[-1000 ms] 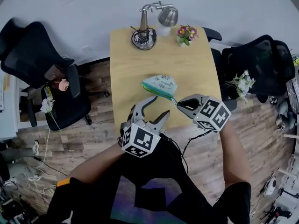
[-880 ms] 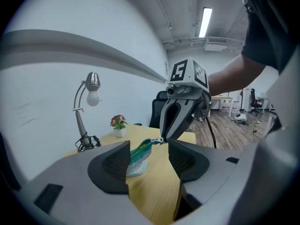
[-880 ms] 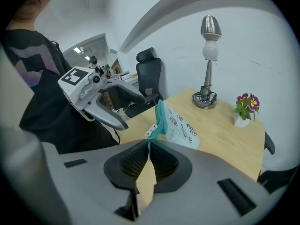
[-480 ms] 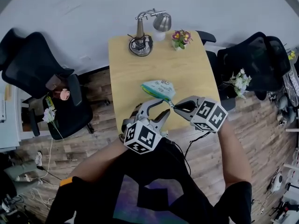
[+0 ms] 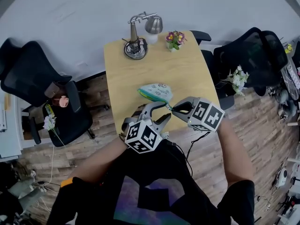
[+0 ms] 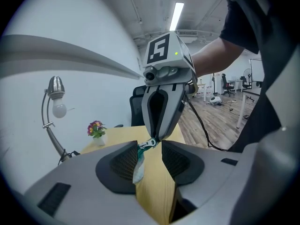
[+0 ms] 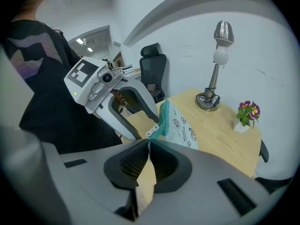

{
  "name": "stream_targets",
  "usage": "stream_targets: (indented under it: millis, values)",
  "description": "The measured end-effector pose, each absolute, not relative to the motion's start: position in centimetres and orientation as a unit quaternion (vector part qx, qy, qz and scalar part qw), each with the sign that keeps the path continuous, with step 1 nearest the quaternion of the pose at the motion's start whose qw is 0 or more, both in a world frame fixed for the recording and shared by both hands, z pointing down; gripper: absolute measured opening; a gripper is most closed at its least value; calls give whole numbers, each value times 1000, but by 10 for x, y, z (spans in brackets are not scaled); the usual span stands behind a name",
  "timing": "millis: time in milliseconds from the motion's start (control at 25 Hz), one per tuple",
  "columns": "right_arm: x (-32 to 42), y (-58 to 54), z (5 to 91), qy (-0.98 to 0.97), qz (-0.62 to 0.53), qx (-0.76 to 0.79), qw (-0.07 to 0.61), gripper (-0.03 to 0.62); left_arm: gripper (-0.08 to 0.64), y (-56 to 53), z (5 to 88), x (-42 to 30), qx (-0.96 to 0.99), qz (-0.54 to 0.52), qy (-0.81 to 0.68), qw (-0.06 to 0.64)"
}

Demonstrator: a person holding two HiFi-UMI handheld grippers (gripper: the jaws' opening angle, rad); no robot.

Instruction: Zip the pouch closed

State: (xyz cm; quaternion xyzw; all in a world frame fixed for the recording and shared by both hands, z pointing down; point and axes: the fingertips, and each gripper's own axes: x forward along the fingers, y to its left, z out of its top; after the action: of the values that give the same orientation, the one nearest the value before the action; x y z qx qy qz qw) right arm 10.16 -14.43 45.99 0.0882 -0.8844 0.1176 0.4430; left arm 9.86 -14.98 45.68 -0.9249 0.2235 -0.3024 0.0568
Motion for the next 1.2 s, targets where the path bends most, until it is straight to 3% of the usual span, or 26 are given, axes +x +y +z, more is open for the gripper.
stream_targets:
  millis: [240, 600, 1200]
  values:
    - [100, -139, 462, -879, 103, 71, 460, 31, 115, -151, 459, 101, -926, -307, 212, 63]
    - [99, -144, 459, -878, 96, 66, 464, 31, 100, -155, 454, 99, -934, -285, 209, 42]
    - [99, -146, 456, -875, 88, 67, 472, 31, 100, -157, 450, 95, -947, -238, 208, -59]
